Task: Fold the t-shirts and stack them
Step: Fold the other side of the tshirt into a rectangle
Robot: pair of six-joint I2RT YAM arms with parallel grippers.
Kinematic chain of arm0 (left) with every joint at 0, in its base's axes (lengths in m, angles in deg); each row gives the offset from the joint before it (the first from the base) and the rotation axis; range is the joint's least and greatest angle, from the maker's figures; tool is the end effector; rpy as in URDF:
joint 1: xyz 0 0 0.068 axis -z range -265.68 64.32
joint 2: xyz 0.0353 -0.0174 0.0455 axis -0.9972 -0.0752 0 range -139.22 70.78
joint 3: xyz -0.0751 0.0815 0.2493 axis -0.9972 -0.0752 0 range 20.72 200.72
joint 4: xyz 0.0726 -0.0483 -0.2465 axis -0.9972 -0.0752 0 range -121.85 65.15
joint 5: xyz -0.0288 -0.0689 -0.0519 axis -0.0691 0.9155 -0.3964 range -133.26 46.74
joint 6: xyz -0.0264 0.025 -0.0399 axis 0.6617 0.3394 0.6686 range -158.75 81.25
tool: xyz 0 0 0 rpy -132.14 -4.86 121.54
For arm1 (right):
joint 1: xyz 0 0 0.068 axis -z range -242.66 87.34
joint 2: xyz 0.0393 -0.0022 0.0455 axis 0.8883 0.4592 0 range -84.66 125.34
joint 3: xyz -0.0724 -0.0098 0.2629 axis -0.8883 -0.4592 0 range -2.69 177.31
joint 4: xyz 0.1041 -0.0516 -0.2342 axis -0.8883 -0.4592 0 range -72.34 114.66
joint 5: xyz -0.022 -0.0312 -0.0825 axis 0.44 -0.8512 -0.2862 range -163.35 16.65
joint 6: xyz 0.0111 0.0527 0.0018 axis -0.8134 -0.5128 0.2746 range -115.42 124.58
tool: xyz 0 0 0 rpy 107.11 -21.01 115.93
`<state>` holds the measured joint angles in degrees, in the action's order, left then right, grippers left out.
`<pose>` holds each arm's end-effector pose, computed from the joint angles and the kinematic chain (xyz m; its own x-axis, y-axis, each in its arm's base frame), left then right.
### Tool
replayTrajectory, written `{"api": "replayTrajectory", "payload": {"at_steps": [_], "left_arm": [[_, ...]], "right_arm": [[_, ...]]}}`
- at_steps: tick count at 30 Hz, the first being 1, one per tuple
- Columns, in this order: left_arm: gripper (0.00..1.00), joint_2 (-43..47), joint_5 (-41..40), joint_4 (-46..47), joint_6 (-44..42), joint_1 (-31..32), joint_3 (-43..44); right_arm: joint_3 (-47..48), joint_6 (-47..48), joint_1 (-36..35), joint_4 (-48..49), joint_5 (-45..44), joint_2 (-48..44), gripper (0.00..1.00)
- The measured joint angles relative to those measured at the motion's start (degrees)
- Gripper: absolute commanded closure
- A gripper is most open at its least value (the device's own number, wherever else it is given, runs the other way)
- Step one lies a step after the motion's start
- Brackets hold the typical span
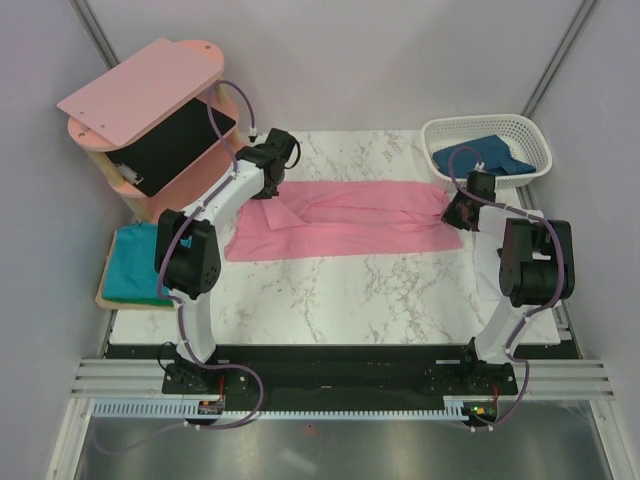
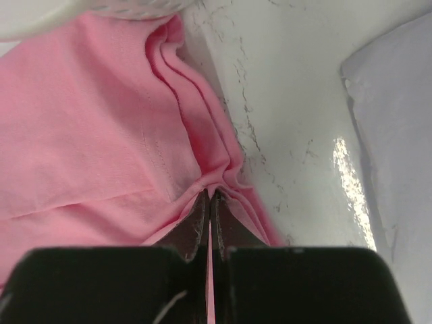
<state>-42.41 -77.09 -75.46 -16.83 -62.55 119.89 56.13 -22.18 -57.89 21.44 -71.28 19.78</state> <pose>0.3946 -0.1470 0.2614 -0.8108 0.0091 -0.5853 -0.2109 0.9282 0.3066 0.3710 -0.0297 0.1536 -0.6431 0.5052 -0.5755 0.3910 0.8628 0.3205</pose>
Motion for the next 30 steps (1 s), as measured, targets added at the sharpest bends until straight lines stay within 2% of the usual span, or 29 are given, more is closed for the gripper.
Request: {"api": "replayTrajectory", "payload": {"at_steps": [12,30], "left_arm": [[0.98,-8.4,2.8,0.1,-2.2,-1.7,10.6],[0.98,-13.0,4.4,-0.2,-2.5,-3.1,17.4]], "right_arm": [[1.6,-0.5,-0.1,2.3,-0.3,2.0,1.0],[1.3,-1.0,-0.1,3.7,-0.9,-0.3,1.0]]}}
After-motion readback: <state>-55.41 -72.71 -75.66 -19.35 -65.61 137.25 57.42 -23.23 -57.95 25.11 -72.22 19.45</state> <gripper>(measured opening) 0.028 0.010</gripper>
